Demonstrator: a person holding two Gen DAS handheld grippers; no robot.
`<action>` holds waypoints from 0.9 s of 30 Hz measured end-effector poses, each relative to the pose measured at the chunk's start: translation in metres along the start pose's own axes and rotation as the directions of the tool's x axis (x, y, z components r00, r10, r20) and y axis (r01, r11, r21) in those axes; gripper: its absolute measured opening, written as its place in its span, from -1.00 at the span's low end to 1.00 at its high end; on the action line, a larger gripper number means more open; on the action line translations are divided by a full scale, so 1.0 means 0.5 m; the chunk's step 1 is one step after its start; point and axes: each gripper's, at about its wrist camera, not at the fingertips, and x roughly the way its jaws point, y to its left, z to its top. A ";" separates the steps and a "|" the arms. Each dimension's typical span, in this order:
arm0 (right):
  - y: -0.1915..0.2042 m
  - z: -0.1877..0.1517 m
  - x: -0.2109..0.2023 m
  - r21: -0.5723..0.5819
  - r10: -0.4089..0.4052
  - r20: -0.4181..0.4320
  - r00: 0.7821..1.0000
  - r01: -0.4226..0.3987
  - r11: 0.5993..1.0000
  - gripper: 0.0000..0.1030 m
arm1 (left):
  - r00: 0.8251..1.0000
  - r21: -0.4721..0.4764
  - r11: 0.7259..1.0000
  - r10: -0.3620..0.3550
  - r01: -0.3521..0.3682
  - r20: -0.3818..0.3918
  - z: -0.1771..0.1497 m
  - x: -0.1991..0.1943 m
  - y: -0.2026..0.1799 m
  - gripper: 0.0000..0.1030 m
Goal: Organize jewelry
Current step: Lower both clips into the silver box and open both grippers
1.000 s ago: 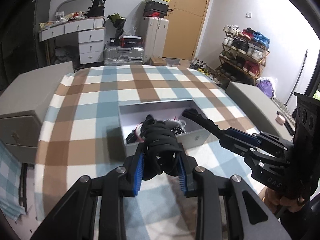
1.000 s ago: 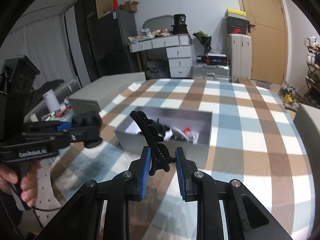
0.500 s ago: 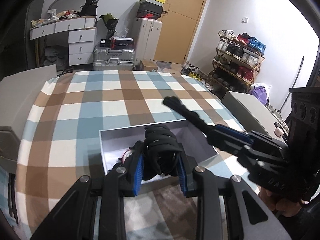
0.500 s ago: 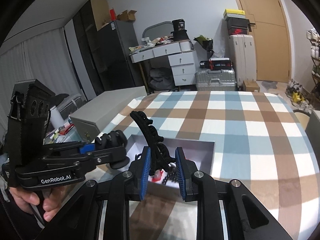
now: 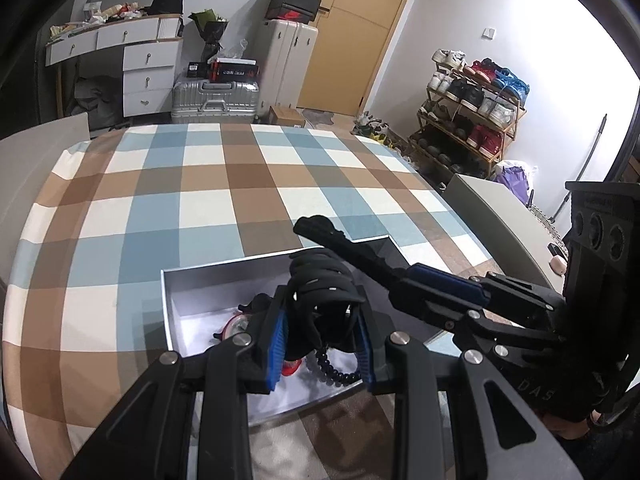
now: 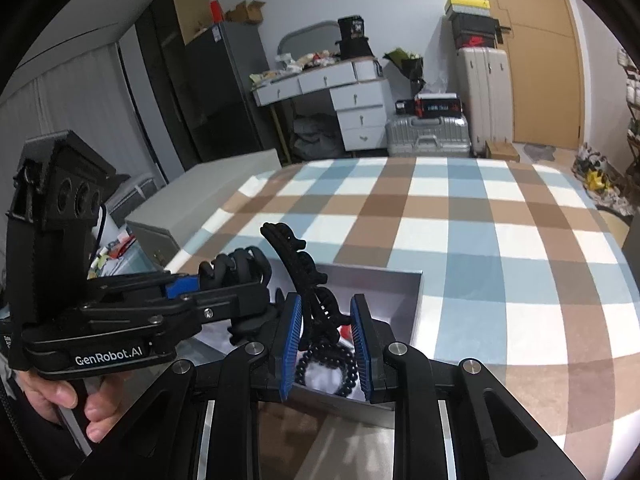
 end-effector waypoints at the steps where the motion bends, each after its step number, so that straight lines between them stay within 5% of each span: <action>1: -0.002 -0.001 0.001 0.004 -0.001 -0.002 1.000 0.001 1.000 -0.54 | 1.000 -0.004 1.000 -0.003 0.003 -0.003 -0.001 0.002 0.001 -0.54; 17: -0.004 -0.006 0.006 0.001 0.014 -0.021 1.000 -0.014 1.000 -0.50 | 0.999 -0.029 0.999 -0.015 0.014 -0.029 -0.004 0.005 0.009 -0.51; 21: -0.009 -0.006 0.000 0.010 0.003 -0.014 1.000 -0.003 1.000 -0.49 | 1.000 -0.034 0.999 -0.016 0.016 -0.018 -0.004 0.001 0.010 -0.15; 27: -0.014 -0.005 -0.017 0.030 -0.010 0.013 1.000 0.010 0.999 -0.36 | 1.000 -0.037 0.999 -0.009 0.008 -0.019 -0.006 -0.002 0.011 -0.02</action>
